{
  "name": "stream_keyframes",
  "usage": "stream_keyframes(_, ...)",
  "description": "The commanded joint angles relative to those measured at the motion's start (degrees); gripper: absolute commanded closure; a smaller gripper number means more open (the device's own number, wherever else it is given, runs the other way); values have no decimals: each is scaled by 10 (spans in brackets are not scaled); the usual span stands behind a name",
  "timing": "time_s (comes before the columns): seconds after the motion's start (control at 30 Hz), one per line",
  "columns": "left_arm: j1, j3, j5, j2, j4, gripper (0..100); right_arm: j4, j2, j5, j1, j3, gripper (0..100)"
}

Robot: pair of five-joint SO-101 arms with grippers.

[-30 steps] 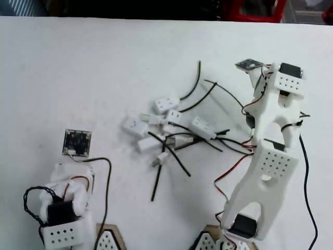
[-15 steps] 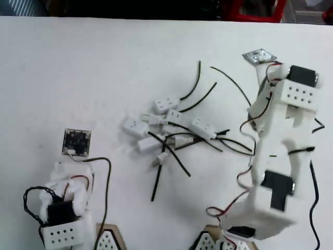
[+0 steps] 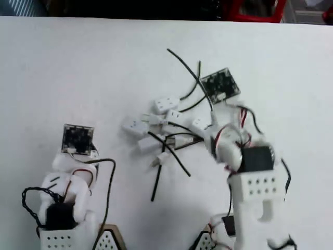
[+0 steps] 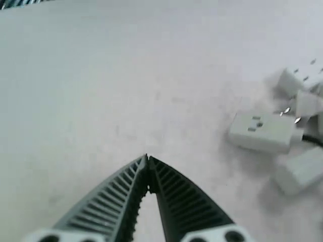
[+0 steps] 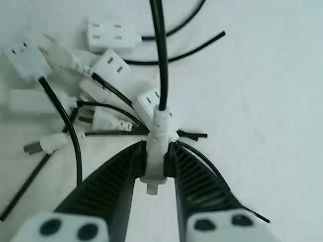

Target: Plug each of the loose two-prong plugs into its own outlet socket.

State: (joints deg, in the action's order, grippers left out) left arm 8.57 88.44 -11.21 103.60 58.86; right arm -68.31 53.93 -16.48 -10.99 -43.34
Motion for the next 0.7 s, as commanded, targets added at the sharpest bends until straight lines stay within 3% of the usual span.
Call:
stream_keyframes(0.0, -31, -66, 73, 6, -46, 977, 70, 83, 73, -62, -56, 982)
stream_keyframes(0.23, -86, -51, 115, 6, -147, 976, 80, 121, 185, -184, -74, 982)
stream_keyframes(0.53, -176, -36, 128, 6, -236, 976, 81, 125, 200, -332, -91, 982)
stream_keyframes(0.67, -185, -18, 127, 6, -280, 976, 81, 125, 200, -385, -91, 982)
